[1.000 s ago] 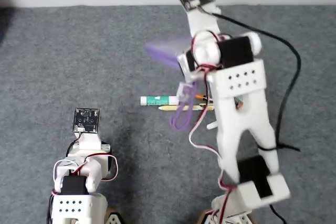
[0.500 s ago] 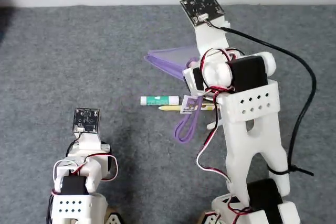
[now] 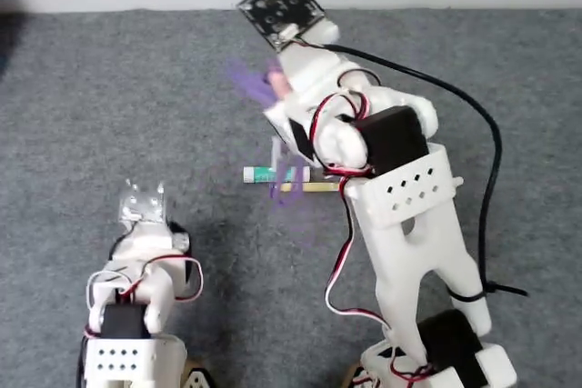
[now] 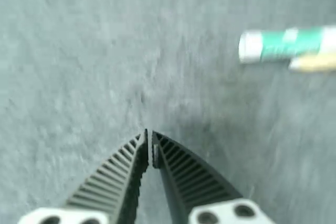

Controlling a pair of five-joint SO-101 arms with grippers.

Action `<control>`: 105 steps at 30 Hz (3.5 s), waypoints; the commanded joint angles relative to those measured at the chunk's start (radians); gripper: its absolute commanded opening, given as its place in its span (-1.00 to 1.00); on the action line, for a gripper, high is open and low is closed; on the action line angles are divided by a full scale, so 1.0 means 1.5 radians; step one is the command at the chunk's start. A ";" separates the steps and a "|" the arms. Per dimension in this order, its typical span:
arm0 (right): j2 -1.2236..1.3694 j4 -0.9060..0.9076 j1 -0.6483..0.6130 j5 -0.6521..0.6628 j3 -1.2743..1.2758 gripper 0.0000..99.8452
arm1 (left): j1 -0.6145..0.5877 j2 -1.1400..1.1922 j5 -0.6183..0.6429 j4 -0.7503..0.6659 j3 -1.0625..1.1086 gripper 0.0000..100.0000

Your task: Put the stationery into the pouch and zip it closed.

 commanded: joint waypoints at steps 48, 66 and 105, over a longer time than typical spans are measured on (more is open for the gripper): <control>0.027 -0.094 0.044 0.118 -0.032 -0.98 | 0.121 -0.008 0.176 0.082 -0.360 -0.39; -0.146 0.271 0.048 0.122 -0.029 -0.98 | 0.128 -0.008 0.175 0.224 -0.425 -0.39; -0.346 0.270 -0.071 -0.047 0.227 -0.98 | 0.062 -0.003 0.003 -0.089 -0.068 -0.39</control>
